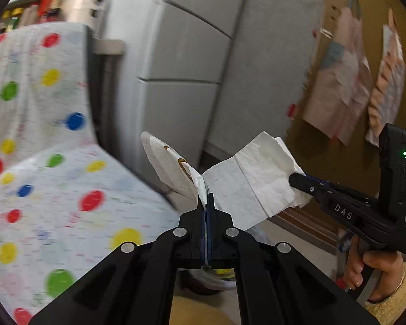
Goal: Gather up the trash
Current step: 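Carry both paper towels to the bin and release them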
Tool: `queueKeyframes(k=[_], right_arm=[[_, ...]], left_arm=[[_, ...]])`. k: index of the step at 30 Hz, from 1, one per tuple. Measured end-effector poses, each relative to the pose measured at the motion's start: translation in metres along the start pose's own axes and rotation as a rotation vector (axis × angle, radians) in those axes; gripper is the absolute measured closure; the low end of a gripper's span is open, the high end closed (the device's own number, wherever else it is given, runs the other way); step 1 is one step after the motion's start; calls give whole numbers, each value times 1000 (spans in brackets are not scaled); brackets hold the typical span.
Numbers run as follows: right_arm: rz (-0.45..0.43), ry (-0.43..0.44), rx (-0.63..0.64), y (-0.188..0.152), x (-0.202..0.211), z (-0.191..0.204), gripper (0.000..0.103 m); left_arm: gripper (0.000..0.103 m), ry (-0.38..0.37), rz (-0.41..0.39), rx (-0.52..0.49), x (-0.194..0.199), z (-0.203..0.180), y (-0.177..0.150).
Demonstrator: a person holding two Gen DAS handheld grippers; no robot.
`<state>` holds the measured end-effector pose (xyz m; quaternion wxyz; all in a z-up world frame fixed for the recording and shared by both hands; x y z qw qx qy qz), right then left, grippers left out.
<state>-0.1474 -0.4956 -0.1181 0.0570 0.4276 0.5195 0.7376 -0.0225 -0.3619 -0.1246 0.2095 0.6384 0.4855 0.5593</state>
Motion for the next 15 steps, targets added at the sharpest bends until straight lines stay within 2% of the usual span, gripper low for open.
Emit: queueKeyframes(k=[7, 15], right_arm=[[44, -124, -43, -28, -5, -60, 99], [118, -176, -51, -54, -46, -82, 99]], left_arm=[[103, -27, 76, -69, -59, -36, -19], [102, -28, 126, -58, -108, -42, -38]])
Point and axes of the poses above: each gripper's, at about its wrist camera, not at the fingertips, and x roughly against the way its jaws point, z to its left, y to its top, the point moved 5 cm from there along -x, roughly the way its jaws point, and after that the axes turned 5 degrees about -y, right-handed, at the moved point
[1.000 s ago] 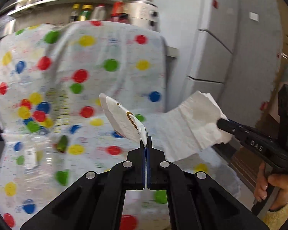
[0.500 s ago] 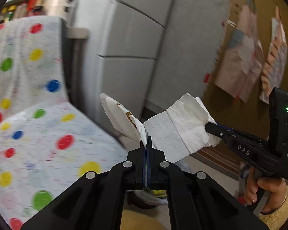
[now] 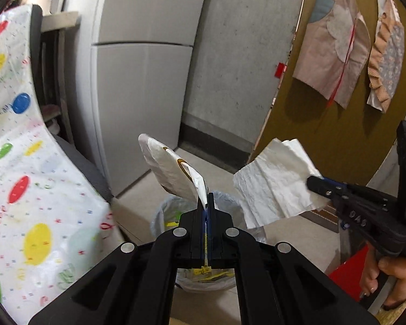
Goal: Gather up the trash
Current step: 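Carry both paper towels to the bin and release them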
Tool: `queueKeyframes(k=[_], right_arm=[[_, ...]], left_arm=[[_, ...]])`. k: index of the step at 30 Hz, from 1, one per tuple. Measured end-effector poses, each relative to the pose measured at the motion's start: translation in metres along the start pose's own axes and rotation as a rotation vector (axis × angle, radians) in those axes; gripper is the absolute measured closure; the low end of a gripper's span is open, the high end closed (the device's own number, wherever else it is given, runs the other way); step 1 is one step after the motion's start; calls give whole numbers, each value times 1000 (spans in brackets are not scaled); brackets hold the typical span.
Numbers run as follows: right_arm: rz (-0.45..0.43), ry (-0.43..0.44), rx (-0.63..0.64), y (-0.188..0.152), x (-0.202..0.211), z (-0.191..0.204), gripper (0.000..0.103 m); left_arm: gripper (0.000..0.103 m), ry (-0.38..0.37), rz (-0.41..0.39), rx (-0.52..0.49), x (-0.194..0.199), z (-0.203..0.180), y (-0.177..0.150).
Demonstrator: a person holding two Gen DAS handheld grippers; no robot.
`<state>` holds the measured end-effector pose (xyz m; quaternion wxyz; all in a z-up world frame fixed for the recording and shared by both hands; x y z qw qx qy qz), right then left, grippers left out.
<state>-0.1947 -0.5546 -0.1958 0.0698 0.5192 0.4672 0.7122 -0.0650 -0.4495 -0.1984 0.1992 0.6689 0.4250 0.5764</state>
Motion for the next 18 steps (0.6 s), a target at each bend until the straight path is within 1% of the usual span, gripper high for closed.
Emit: queueKeyframes(k=[4, 7, 9, 10, 11, 12, 13, 16, 18], right_arm=[[76, 3, -18, -8, -31, 0, 99], [123, 23, -48, -12, -55, 1, 99], [157, 40, -63, -13, -69, 4, 98], [179, 44, -70, -15, -75, 3, 93], [210, 51, -80, -17, -83, 4, 85], [216, 50, -86, -18, -85, 3, 61], [215, 47, -88, -19, -87, 3, 48], [220, 44, -83, -19, -84, 5, 47], [200, 48, -92, -15, -75, 5, 47]], left_arm=[[99, 2, 43, 7, -21, 0, 1], [98, -10, 67, 14, -31, 2, 4], [90, -9, 74, 18, -33, 5, 7], [77, -13, 75, 23, -32, 6, 8], [58, -14, 72, 33, -30, 10, 8], [51, -11, 66, 39, -29, 11, 9], [50, -13, 53, 45, -26, 14, 9], [50, -5, 49, 66, -19, 21, 9], [50, 5, 40, 77, -13, 24, 11]])
Point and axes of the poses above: each gripper's, at about its wrist camera, not at the fingertips, and x roughly against the way its jaws point, z to its left, y to its top, the point moved 5 cm from there along -x, roughly the way its jaws point, and after that the axes turned 5 degrees about -y, right-handed, at the moved point
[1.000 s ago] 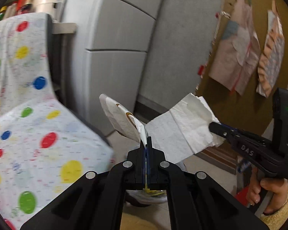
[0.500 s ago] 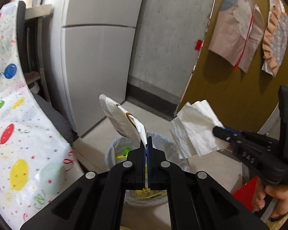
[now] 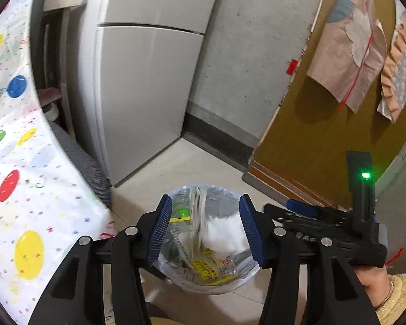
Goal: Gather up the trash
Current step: 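Carry both paper towels to the bin and release them, then return both grippers toward the chair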
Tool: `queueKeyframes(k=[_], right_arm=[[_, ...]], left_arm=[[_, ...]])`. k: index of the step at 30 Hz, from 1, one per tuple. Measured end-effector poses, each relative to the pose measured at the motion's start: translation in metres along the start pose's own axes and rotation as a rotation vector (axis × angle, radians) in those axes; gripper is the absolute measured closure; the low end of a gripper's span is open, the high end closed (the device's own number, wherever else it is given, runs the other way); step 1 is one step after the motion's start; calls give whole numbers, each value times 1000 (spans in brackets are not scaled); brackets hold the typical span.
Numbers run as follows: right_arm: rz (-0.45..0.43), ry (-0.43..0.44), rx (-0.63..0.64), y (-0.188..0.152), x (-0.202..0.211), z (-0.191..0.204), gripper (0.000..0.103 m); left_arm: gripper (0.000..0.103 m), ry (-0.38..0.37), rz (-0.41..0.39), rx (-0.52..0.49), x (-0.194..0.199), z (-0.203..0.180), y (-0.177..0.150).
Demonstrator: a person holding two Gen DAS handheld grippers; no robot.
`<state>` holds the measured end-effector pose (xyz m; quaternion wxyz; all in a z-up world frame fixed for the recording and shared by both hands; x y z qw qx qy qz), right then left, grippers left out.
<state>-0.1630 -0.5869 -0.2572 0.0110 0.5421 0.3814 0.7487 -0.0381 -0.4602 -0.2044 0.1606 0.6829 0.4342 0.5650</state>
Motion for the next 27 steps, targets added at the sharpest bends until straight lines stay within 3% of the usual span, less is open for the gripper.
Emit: queueKeyframes(k=[6, 12, 22, 25, 27], right_arm=[[-138, -3, -5, 14, 60, -1, 47], [-289, 93, 29, 30, 125, 26, 48], [-316, 229, 206, 30, 157, 136, 46], [-305, 287, 267, 28, 161, 179, 28], [-308, 317, 321, 24, 166, 212, 27]], left_arm=[[50, 65, -55, -16, 37, 10, 4], [50, 119, -115, 2, 89, 31, 5], [47, 310, -194, 93, 187, 90, -10], [29, 404, -219, 137, 222, 118, -19], [22, 449, -239, 170, 244, 136, -25]])
Point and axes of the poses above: each gripper's, at about its wrist camera, not at the fingertips, and x roughly against the way its jaws point, z to its left, y to its top, the point moved 5 cm from there along -x, roughly the way its jaws point, and after that the axes turned 5 degrees about -y, right-handed, at the moved point
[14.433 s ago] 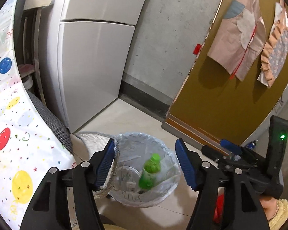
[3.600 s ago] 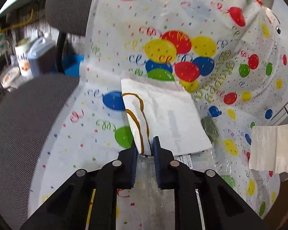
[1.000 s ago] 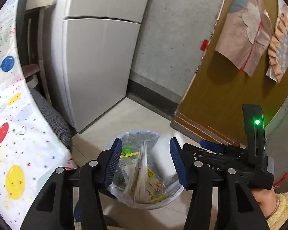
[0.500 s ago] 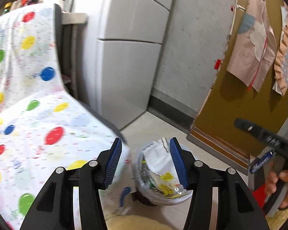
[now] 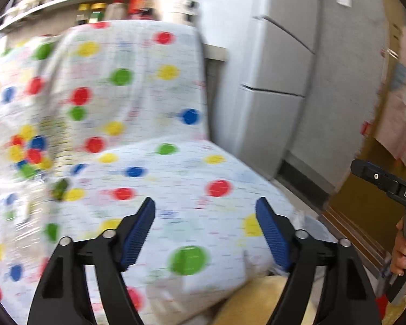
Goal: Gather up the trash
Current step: 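Return both grippers toward the chair, then grasp the clear plastic container with the left gripper while the right grasps the green cucumber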
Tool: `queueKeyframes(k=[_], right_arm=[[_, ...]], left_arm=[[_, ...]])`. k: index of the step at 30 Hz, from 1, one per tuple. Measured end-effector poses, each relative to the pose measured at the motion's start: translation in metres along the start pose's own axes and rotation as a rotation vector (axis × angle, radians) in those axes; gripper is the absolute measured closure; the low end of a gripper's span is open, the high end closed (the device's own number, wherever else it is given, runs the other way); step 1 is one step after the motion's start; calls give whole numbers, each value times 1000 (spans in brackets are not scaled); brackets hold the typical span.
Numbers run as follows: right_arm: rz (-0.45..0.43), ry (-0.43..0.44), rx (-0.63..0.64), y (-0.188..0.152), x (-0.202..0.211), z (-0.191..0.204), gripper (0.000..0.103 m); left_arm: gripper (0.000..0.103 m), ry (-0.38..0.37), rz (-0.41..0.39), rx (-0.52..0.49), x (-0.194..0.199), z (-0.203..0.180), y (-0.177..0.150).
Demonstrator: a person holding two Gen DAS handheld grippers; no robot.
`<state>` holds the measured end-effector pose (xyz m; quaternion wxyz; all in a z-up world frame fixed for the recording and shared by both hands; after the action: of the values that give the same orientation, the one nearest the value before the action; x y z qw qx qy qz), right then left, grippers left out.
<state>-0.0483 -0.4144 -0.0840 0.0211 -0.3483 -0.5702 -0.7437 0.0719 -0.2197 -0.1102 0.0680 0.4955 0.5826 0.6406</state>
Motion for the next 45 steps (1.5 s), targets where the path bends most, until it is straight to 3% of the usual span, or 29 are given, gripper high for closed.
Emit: queueKeyframes(k=[8, 13, 17, 21, 25, 34, 35, 36, 38, 41, 45], right_arm=[[25, 159, 225, 7, -35, 135, 29], [69, 239, 260, 0, -63, 201, 39], [98, 274, 282, -6, -85, 240, 42], [121, 285, 279, -7, -103, 268, 43], [129, 295, 288, -9, -111, 284, 43], [159, 293, 332, -18, -125, 301, 44], [163, 295, 336, -19, -127, 303, 44], [165, 297, 338, -19, -129, 305, 44], [171, 303, 340, -20, -133, 313, 44], [181, 312, 352, -23, -141, 331, 50], [220, 321, 381, -33, -163, 366, 66]], left_arm=[[19, 243, -50, 133, 57, 120, -4], [19, 376, -49, 225, 86, 201, -16], [19, 447, -21, 307, 99, 263, -29], [24, 460, 37, 336, 91, 305, -45], [44, 390, 109, 408, 67, 329, -64], [73, 330, 210, 421, 20, 338, -77], [86, 337, 210, 413, 19, 339, -77], [90, 343, 204, 400, 20, 338, -75], [94, 352, 174, 399, 26, 339, -71], [95, 424, 109, 389, 51, 344, -66], [95, 457, 79, 400, 69, 357, -67]])
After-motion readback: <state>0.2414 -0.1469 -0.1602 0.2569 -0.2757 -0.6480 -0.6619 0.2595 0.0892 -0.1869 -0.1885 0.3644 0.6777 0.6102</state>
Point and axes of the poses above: each gripper's, at about its wrist camera, not at the fingertips, and x roughly against the way its jaws point, z to its left, y to its top, the point moved 5 cm from there along -x, roughly the way its jaws point, and after that the axes turned 5 degrees about -y, right-handed, at the moved point
